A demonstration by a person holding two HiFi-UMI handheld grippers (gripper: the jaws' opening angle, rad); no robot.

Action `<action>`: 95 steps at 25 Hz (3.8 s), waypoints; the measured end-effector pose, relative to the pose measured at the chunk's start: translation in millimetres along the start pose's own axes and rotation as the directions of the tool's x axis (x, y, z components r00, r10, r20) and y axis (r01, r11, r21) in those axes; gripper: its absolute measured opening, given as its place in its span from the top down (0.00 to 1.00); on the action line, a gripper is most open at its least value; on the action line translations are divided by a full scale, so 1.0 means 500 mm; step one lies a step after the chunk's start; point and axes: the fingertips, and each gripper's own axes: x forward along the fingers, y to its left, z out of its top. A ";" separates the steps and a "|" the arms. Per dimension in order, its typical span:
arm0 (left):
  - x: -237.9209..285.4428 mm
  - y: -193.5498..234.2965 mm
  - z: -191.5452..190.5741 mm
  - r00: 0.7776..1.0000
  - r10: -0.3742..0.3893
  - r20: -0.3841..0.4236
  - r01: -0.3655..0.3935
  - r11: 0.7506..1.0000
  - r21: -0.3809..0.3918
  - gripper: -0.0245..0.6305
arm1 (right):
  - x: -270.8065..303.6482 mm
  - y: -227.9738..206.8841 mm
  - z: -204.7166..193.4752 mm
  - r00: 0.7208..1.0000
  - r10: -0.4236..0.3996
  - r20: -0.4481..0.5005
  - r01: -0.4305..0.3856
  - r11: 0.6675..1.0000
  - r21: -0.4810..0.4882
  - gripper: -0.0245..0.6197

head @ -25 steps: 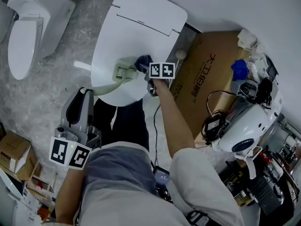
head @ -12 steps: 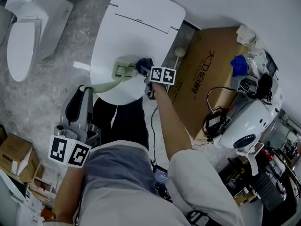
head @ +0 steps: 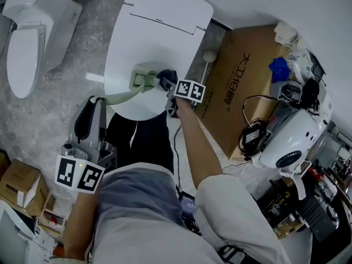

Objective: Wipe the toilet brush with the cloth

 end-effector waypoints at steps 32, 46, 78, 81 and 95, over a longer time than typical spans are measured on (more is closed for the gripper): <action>0.002 -0.006 0.000 0.997 -0.069 -0.021 0.069 0.997 0.027 0.96 | -0.018 -0.018 -0.096 0.941 0.069 0.332 -0.235 0.840 0.489 0.81; 0.008 -0.008 0.002 0.996 -0.082 -0.037 0.083 0.995 0.047 0.96 | -0.021 -0.019 -0.142 0.869 -0.006 0.495 -0.355 0.689 0.632 0.81; 0.004 -0.011 0.000 0.987 -0.150 -0.054 0.153 0.986 0.065 0.96 | 0.042 0.106 -0.231 0.891 -0.047 0.452 -0.261 0.761 0.593 0.82; 0.004 -0.012 0.002 0.987 -0.152 -0.049 0.155 0.986 0.064 0.96 | 0.056 0.136 -0.235 0.883 -0.023 0.469 -0.305 0.730 0.611 0.82; 0.012 -0.013 0.005 0.985 -0.166 -0.050 0.169 0.983 0.066 0.96 | 0.112 0.199 -0.235 0.870 0.010 0.492 -0.385 0.635 0.669 0.82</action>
